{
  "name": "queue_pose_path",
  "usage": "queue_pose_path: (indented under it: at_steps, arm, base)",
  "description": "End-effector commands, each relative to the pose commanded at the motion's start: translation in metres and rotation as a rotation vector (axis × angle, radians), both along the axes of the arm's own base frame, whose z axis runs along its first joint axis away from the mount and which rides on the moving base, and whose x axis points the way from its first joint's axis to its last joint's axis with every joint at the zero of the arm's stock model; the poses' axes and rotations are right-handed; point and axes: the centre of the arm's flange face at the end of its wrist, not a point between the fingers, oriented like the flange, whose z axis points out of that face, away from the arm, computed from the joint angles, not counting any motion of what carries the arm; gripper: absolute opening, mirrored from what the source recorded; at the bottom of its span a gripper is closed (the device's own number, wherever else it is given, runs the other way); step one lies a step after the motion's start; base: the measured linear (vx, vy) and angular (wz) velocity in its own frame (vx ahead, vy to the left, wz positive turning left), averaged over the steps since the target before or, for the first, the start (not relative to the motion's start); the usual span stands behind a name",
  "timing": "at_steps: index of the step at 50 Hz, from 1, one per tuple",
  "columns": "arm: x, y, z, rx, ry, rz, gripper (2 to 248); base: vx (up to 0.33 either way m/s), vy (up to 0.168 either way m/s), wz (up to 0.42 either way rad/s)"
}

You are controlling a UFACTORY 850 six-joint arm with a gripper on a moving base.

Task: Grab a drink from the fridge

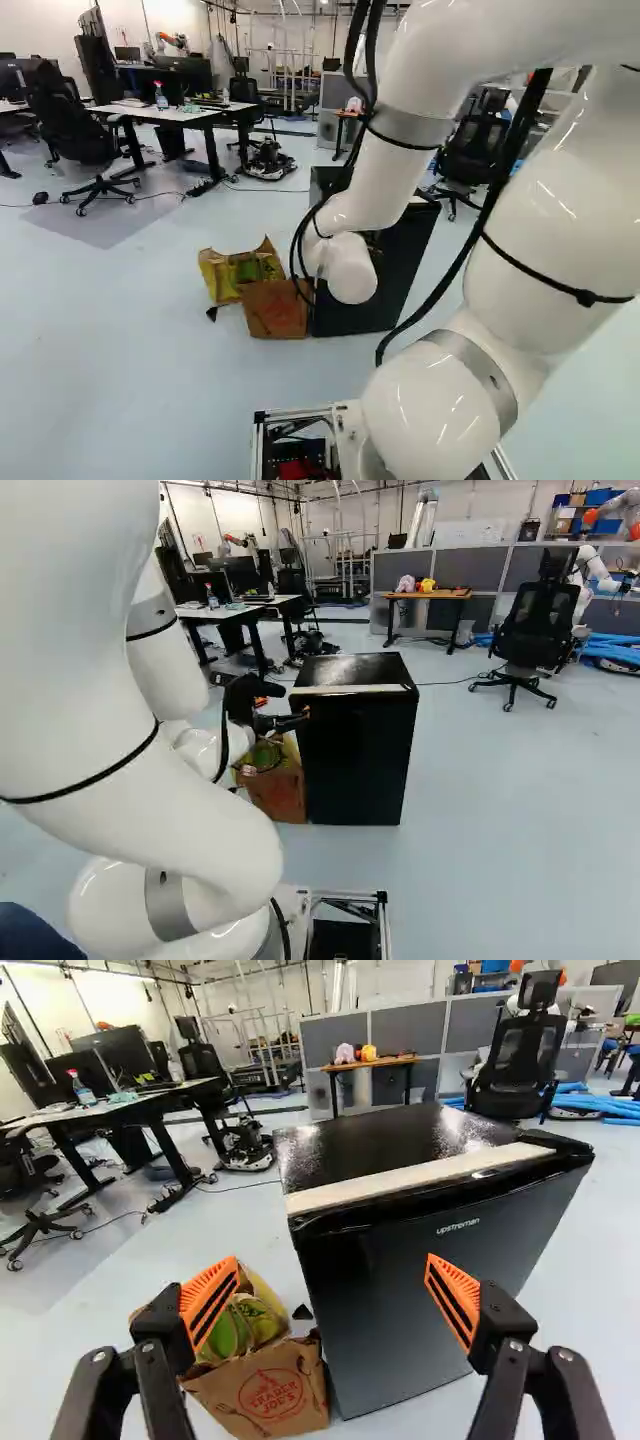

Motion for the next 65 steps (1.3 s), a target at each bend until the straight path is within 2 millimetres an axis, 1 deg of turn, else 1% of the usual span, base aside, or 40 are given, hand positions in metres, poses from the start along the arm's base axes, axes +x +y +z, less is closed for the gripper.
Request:
queue_pose_path:
  at_steps: [8, 27, 53, 65]
  arm:
    - [0.0, 0.005, -0.004, -0.017, -0.019, -0.002, 247]
    - [0.006, 0.006, -0.017, -0.053, -0.024, -0.038, 247]
    - [0.029, 0.011, -0.043, -0.086, 0.019, -0.092, 247]
    - [0.04, 0.017, -0.057, -0.097, 0.044, -0.107, 247]
  base:
    - [0.0, 0.0, 0.0]
    - [0.0, 0.0, 0.0]
    - [0.0, 0.0, 0.0]
    - [0.0, 0.0, 0.0]
